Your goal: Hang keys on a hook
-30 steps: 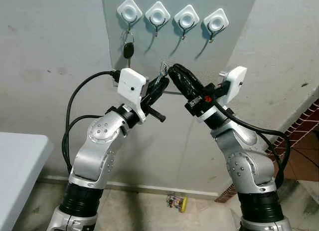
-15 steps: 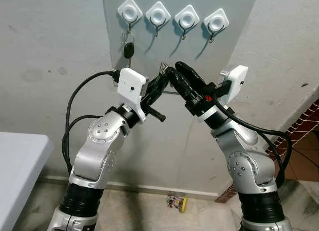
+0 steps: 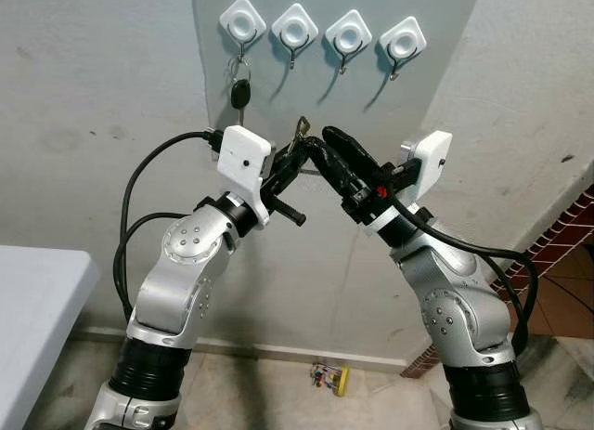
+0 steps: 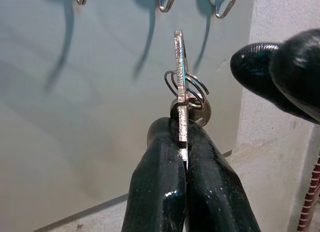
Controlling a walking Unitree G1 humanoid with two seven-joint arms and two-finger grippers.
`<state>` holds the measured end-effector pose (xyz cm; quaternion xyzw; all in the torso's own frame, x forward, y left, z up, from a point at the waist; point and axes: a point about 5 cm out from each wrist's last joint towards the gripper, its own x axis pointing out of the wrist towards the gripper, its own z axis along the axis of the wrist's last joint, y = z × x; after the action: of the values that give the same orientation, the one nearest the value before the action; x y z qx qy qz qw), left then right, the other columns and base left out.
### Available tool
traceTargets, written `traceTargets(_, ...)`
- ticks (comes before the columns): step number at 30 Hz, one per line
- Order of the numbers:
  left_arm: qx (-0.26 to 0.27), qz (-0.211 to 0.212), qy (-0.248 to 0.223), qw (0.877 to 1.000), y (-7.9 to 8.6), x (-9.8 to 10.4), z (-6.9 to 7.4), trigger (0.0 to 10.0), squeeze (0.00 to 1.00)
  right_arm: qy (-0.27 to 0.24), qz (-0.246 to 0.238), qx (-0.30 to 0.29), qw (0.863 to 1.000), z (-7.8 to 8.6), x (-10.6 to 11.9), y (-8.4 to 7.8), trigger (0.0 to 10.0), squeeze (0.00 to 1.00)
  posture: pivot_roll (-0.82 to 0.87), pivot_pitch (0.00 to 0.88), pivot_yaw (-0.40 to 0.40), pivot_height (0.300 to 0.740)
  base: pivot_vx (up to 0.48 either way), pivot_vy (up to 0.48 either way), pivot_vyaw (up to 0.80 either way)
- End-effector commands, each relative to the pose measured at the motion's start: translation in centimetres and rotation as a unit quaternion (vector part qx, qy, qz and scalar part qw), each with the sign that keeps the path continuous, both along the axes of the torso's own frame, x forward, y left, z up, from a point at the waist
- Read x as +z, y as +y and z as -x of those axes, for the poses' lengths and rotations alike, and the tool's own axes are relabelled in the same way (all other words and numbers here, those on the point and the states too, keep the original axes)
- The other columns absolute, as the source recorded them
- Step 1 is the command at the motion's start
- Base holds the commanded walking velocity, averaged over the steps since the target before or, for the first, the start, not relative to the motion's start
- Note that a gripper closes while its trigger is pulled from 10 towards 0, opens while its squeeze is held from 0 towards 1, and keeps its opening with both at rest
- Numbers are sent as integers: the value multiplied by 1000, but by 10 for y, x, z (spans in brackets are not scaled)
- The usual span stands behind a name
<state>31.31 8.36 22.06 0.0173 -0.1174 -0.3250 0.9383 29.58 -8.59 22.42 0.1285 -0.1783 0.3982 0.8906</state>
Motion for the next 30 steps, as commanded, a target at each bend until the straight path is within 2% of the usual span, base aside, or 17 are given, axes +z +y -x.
traceTargets(1,-6,3,-13,1000,-2,8,1,10000,0,6,2,6,1000,0,-3,-1,10000,1000,-119,19,-48,740,0,0,0)
traceTargets(14,-22,5,-28,999,-1,15,5,10000,0,11,10,-15,1000,-5,-10,-9,10000,1000,-114,20,-48,740,0,0,0)
traceTargets(15,-24,5,-29,999,-1,16,6,10000,0,11,12,-17,1000,-6,-10,-9,10000,808,-113,21,-48,740,0,0,0)
traceTargets(16,-26,5,-30,999,-1,16,6,10000,0,9,13,-19,1000,-6,-10,-10,10000,439,-113,21,-48,740,0,0,0)
traceTargets(17,-26,5,-30,999,-1,16,6,10000,0,9,13,-19,1000,-6,-10,-10,10000,439,-113,21,-48,740,0,0,0)
traceTargets(18,-27,5,-31,999,-1,17,6,10000,0,8,13,-20,1000,-6,-10,-10,10000,0,-113,21,-48,740,0,0,0)
traceTargets(30,-44,2,-33,999,-4,17,11,10000,0,-3,17,-30,999,-10,-9,-13,10000,0,-112,22,-48,740,0,0,0)
